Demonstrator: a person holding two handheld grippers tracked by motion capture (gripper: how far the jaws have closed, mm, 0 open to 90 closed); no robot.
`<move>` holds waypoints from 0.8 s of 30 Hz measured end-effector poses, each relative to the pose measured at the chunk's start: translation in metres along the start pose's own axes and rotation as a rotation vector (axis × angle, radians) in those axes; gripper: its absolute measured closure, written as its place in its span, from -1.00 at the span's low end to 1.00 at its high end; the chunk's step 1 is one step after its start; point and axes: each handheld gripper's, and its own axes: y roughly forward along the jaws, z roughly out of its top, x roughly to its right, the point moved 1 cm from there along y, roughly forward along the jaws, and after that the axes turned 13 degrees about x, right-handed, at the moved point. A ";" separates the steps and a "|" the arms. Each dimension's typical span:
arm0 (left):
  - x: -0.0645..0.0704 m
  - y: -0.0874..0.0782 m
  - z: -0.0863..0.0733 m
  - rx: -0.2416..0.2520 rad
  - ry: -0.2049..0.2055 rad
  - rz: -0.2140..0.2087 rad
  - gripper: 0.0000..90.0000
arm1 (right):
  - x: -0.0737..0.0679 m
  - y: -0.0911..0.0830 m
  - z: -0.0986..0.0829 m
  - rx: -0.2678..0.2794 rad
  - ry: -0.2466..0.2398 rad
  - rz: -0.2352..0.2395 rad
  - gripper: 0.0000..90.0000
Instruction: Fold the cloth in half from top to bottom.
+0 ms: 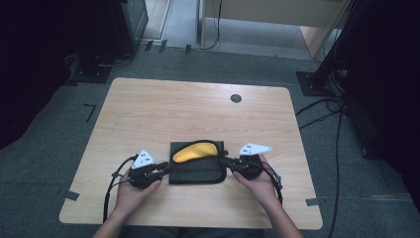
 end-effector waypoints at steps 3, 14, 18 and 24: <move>-0.003 -0.008 -0.005 0.009 -0.038 -0.005 0.43 | 0.004 -0.015 -0.013 -0.066 0.003 -0.003 0.52; 0.003 -0.004 0.020 0.143 -0.176 0.035 0.07 | -0.008 -0.022 0.008 0.097 0.090 0.025 0.41; 0.005 0.008 0.031 0.154 -0.230 0.121 -0.04 | -0.017 -0.011 0.018 0.136 0.138 0.023 0.10; 0.015 0.023 0.026 0.035 -0.151 0.175 0.01 | -0.023 0.007 0.006 0.005 0.060 -0.029 0.46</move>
